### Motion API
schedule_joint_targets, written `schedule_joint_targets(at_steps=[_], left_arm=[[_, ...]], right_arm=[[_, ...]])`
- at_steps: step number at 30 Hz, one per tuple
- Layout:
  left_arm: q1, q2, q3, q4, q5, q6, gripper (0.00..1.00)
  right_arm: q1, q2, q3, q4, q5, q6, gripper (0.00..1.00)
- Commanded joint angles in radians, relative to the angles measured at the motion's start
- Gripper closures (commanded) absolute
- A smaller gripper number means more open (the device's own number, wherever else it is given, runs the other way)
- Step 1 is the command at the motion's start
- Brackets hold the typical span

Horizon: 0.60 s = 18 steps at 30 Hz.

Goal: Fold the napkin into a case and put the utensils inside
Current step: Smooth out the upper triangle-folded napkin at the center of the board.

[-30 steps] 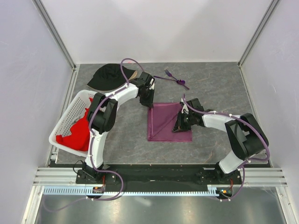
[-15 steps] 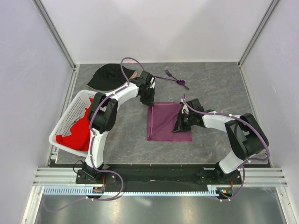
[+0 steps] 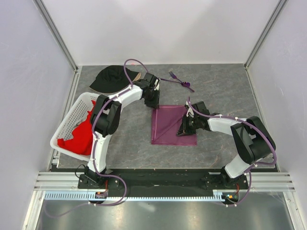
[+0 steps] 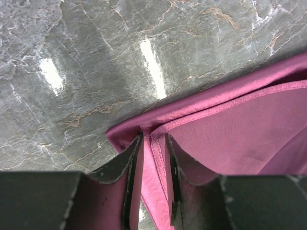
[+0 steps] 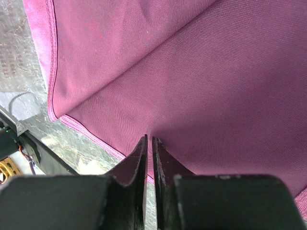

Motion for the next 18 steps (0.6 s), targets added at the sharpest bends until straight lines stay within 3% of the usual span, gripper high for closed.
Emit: schedule_joint_targets(at_steps=[1,8,18], left_arm=[[0.000,0.002,0.033,0.038,0.019,-0.029,0.75],[0.000,-0.033,0.033,0.046,-0.019,-0.028,0.98],[0.011,-0.087,0.005,0.033,-0.061,-0.035,0.98]], right_arm=[[-0.001,0.020,-0.005,0.019,-0.007,-0.017,0.86],[-0.003,0.029,-0.005,0.021,-0.007,-0.016,0.87],[-0.009,0.008,-0.031,0.027,0.025,-0.010,0.89]])
